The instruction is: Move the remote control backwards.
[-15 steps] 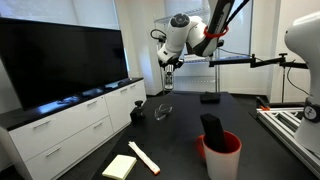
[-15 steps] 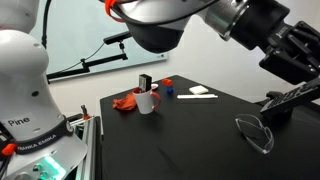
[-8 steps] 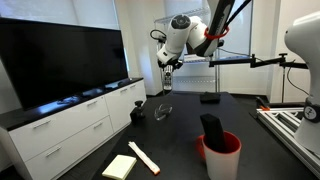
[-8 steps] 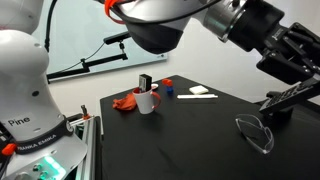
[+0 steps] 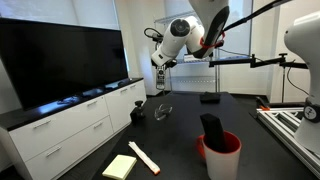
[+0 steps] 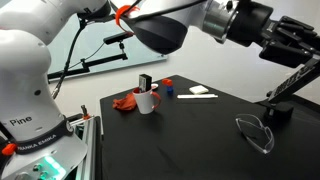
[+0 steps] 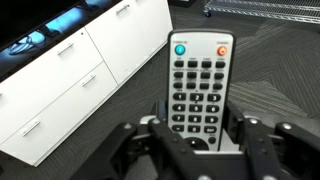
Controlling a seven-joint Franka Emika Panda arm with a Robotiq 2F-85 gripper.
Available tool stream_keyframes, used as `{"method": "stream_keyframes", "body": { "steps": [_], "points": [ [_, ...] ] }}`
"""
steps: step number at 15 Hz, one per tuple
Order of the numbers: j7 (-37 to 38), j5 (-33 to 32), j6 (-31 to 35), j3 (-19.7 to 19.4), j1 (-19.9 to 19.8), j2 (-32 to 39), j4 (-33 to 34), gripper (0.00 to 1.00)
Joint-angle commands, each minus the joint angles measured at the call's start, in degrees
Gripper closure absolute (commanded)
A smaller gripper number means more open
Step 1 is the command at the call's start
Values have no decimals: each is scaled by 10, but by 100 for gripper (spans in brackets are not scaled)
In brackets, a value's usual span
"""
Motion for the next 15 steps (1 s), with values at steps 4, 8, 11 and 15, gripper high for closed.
{"method": "stream_keyframes", "body": {
  "steps": [4, 8, 11, 15],
  "points": [
    [-4, 54, 63, -18, 13, 150, -36, 68],
    [-1, 51, 48, -14, 35, 187, -59, 68],
    [13, 69, 28, -11, 53, 234, -71, 68],
    [14, 91, 24, -6, 68, 282, -82, 68]
  ]
}}
